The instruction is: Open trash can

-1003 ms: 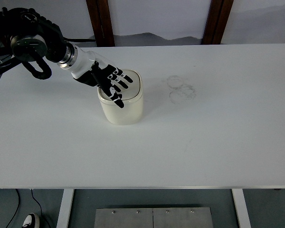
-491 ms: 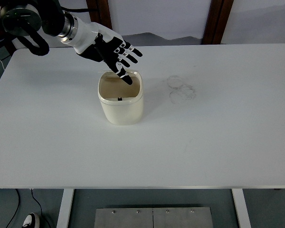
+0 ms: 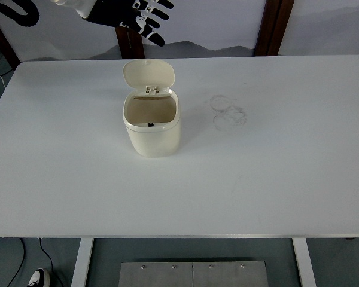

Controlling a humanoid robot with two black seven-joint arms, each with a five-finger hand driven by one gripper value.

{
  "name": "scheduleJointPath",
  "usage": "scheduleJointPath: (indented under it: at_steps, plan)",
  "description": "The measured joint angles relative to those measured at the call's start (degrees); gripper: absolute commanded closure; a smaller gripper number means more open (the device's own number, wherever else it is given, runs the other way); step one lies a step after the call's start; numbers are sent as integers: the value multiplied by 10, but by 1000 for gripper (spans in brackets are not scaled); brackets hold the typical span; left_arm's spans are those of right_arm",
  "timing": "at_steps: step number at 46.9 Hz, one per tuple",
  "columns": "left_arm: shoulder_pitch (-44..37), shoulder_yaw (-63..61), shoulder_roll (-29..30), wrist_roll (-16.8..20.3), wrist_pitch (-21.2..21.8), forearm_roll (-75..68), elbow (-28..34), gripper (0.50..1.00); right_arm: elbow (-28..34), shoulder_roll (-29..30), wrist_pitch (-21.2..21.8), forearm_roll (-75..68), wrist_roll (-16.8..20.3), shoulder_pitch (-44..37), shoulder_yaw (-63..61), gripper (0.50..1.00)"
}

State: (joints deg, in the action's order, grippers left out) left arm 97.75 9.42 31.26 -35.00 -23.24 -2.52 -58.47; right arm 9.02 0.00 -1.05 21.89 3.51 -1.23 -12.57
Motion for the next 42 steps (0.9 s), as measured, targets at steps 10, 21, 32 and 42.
scheduleJointPath:
  at_steps: [10, 21, 32, 42]
  plan:
    - [-14, 67, 1, 29, 2, 8, 30, 500, 0, 0, 0, 0, 0, 0, 0, 505]
    - [-63, 138, 21, 130, 18, 6, 64, 500, 0, 0, 0, -1, 0, 0, 0, 505]
    - [-89, 148, 23, 238, 19, 7, 129, 500, 0, 0, 0, -1, 0, 1, 0, 505]
    - [-126, 155, 29, 323, 18, 40, 156, 500, 0, 0, 0, -1, 0, 1, 0, 505]
